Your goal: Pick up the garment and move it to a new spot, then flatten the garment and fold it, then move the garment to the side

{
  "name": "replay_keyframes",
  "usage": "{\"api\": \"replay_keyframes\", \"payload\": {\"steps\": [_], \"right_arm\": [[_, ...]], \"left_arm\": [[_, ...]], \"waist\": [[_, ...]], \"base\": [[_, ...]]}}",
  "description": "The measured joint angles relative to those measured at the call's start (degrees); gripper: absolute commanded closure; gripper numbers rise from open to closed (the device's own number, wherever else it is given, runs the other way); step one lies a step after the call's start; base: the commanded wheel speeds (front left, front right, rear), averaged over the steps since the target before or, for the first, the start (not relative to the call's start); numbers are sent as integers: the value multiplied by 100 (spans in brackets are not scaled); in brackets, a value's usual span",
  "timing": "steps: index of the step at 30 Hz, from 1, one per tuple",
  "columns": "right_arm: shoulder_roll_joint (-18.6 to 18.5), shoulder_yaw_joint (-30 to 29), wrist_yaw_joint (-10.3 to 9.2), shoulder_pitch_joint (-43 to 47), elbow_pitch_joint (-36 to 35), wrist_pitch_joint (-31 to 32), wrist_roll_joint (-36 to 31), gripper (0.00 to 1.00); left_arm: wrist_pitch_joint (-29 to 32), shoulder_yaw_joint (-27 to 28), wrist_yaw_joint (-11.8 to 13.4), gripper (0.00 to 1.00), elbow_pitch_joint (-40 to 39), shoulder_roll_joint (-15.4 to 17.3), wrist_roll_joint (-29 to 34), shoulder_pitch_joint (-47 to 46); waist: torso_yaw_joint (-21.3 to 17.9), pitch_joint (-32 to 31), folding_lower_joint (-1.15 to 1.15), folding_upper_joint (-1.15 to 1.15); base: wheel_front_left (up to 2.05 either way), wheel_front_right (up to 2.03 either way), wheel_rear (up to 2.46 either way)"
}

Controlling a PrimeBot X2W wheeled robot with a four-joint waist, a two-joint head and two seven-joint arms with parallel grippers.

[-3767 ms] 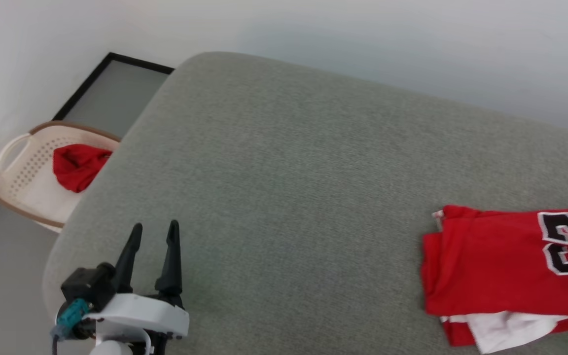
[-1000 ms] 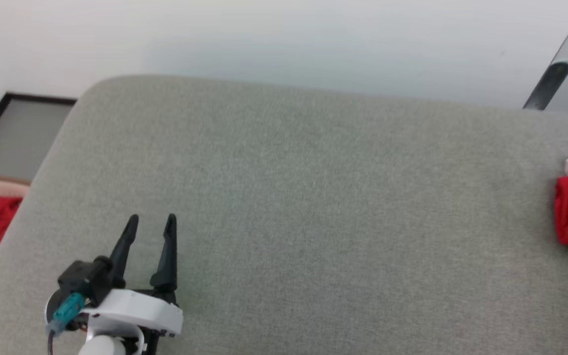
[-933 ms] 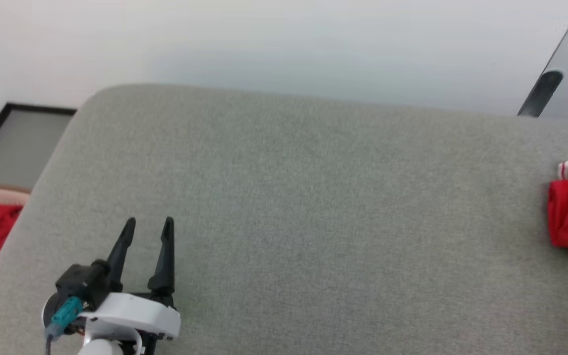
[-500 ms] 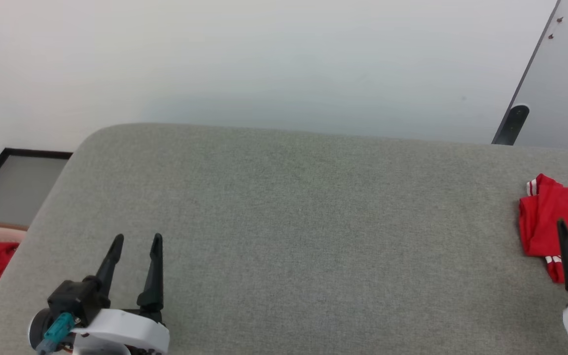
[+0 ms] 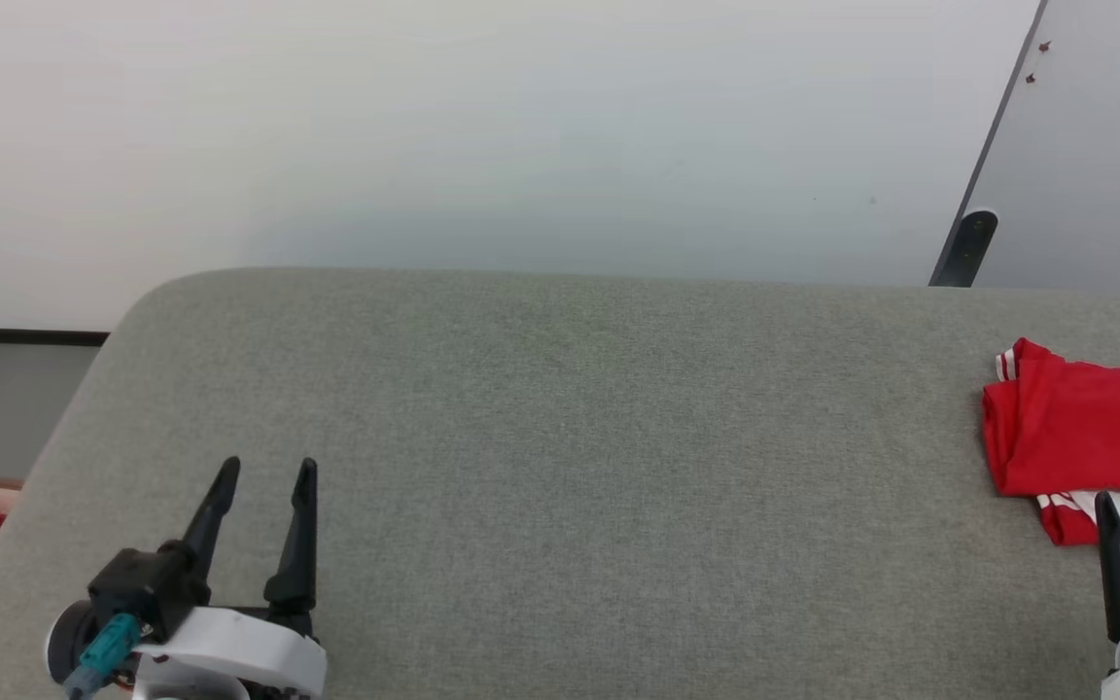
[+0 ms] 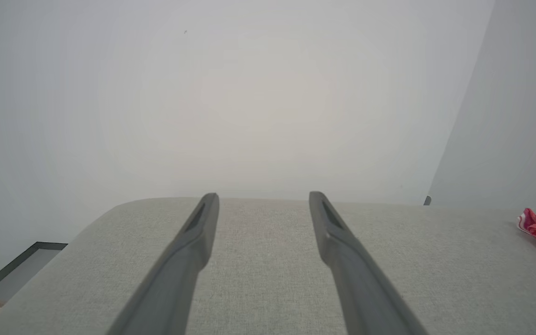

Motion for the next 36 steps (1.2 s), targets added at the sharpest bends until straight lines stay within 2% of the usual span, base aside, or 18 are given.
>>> {"api": "replay_keyframes", "payload": {"steps": [13,22,36], "right_arm": [[113,-46,0,172,-256,45,-77,0],[97,-26,0,205,-379,96,-71,0],[104,-25,0,297,-436,162,-43,0]], "left_arm": [[0,-64,-1,0,248,34,-154,75],[0,-114,-9,0,519,76,-568,101],[0,-270,-9,0,598,186,-749,104]], "waist": [[-10,-26,0,0],[20,-44,0,0],[-3,-52,0,0]], "base": [[0,0,0],[0,0,0],[0,0,0]]}}
